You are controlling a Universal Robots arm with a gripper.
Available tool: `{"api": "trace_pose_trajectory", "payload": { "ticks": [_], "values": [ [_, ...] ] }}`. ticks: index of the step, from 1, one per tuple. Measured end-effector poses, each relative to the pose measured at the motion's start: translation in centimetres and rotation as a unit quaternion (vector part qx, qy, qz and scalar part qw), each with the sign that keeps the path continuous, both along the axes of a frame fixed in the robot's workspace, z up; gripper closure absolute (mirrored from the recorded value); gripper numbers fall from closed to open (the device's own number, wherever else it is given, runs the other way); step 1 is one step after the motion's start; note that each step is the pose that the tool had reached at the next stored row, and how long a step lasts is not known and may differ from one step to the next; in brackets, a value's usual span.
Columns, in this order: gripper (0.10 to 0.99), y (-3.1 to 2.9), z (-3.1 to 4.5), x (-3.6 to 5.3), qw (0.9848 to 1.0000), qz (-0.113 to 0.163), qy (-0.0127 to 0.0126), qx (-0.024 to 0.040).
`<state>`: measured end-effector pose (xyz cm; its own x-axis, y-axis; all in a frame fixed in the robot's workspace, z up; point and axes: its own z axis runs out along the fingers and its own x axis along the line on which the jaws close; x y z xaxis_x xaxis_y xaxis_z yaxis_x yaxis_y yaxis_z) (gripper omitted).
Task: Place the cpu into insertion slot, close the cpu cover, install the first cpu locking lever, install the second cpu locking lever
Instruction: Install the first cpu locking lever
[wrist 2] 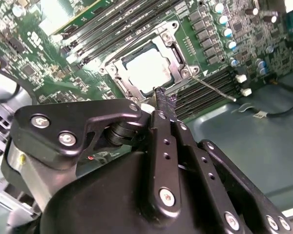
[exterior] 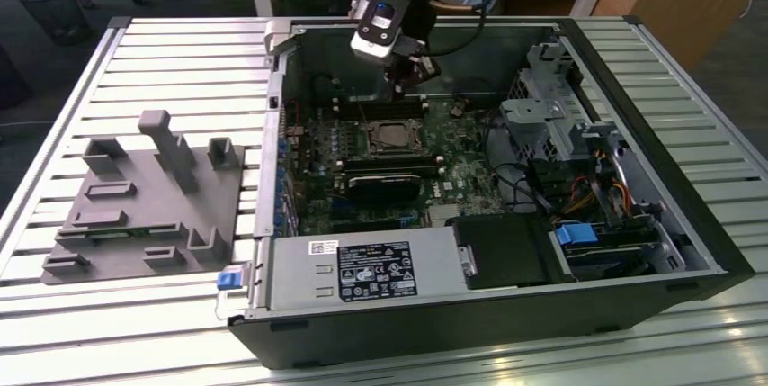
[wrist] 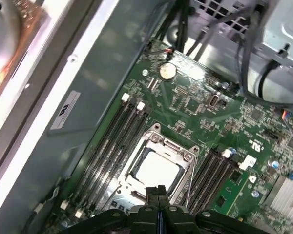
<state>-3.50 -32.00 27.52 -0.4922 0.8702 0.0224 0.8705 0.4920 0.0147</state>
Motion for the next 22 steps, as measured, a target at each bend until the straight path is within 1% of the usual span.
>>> {"api": "trace_pose_trajectory", "payload": {
  "ticks": [3, 6, 8, 10, 12, 15, 17, 20, 22],
  "values": [
    [0.98, 0.0, -0.01, 0.0, 0.9998, 0.02, 0.0, 0.0],
    [0.98, 0.0, -0.03, 0.0, 0.9993, 0.038, 0.0, 0.0],
    [0.98, 0.0, -0.03, 0.0, 0.9987, 0.05, 0.0, 0.0],
    [0.98, 0.0, -0.05, 0.0, 0.9978, 0.066, 0.0, 0.0],
    [0.98, 0.0, -0.06, 0.0, 0.9966, 0.083, 0.0, 0.0],
    [0.98, 0.0, -0.07, 0.0, 0.9942, 0.108, 0.0, 0.0],
    [0.98, 0.0, -0.09, 0.0, 0.9922, 0.125, 0.0, 0.0],
    [0.98, 0.0, -0.11, 0.0, 0.9887, 0.15, -0.0001, 0.0],
    [0.98, 0.0, -0.13, -0.01, 0.9877, 0.156, -0.0006, 0.0]
  ]
}}
